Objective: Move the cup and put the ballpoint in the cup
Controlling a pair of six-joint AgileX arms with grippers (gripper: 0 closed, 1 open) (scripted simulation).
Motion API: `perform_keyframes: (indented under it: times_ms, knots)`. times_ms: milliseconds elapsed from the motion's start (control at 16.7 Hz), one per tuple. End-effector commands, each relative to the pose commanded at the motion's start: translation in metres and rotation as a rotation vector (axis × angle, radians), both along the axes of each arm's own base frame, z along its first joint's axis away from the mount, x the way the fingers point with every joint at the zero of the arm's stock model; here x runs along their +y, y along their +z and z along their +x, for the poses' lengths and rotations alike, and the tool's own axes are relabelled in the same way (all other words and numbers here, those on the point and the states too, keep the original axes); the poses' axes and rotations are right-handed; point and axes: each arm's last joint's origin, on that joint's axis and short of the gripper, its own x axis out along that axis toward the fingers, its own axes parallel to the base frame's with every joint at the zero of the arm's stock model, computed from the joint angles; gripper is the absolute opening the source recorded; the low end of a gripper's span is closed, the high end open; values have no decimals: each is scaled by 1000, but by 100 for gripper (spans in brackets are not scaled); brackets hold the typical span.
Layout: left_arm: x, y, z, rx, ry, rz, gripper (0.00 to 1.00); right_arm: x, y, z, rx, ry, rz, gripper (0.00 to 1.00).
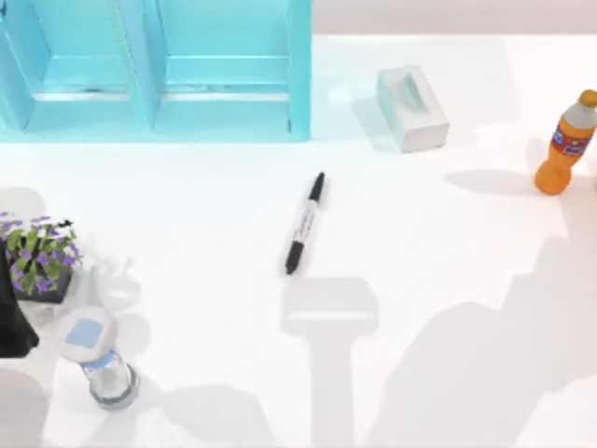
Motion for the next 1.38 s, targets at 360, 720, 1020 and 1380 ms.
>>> perform_keyframes:
  times_ms: [360,720,1020,1380]
  knots:
    - [0,0,0,0,0,0,100,-3,-55,3,-4,-3,-2,100]
    - [0,0,0,0,0,0,100,-1,-99,-1,1,-3,1,100]
    - [0,0,0,0,0,0,100,-1,-99,-1,1,-3,1,85]
    - [0,0,0,0,0,0,100,-1,-99,-1,1,-3,1,40]
